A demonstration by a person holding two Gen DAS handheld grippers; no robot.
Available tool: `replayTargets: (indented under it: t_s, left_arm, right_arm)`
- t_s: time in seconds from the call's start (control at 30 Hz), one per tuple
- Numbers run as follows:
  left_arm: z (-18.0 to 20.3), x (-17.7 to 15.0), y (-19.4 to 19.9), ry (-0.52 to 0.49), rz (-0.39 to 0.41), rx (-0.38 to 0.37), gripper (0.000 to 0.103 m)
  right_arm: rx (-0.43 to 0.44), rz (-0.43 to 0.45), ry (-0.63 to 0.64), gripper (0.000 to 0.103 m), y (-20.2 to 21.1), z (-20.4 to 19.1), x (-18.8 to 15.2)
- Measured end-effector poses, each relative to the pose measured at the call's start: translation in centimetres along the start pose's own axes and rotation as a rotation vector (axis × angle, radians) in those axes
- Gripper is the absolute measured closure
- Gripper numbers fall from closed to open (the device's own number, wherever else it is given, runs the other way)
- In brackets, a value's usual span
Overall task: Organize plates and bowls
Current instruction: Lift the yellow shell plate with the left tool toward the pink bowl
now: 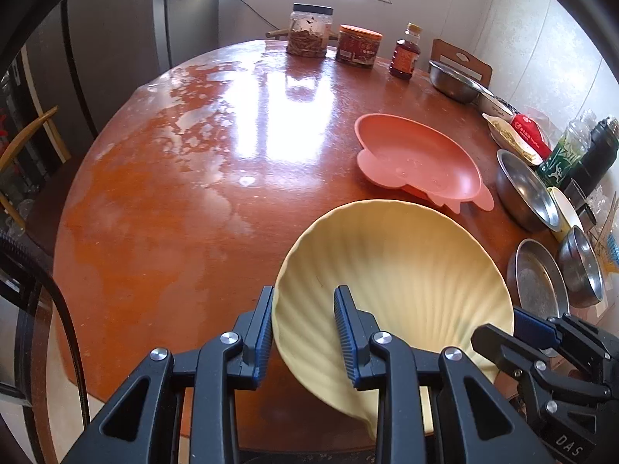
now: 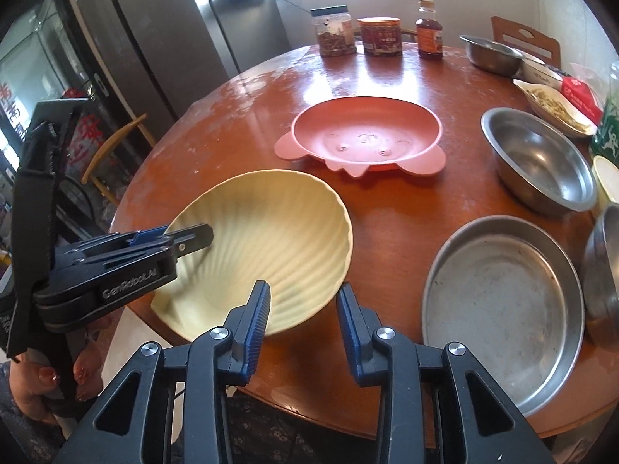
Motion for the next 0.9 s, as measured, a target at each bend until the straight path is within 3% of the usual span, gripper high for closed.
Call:
replayTargets:
  t_s: [0.2, 0.5, 0.9]
  left_arm:
    - [-1.2, 0.1, 1.2, 0.018, 0.027, 0.047, 0.072]
    - [-2.3, -0.7, 0.6, 0.048, 0.003, 0.073, 0.072]
    - [-1.3, -0.4, -0.7, 0.038, -0.014, 0.076, 0.072]
  right_arm:
    - [-0.006, 0.014, 0.078, 0.067, -0.7, -1.5, 0.9]
    - [-0.008, 0.002, 0.137, 0.067, -2.3, -2.6, 1.1]
    - [-0.009, -0.039, 0.112, 0.065, -3.4, -1.2, 0.7]
Point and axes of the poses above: each gripper's, at about its wrist camera, not at the fingertips, and y roughly against the way its jaws point, z to its right, x to its top, the point moved 7 cm from there along -y, roughly the way its jaws point, and after that the axes turned 7 degrees about -y, right-handed, at the moved point
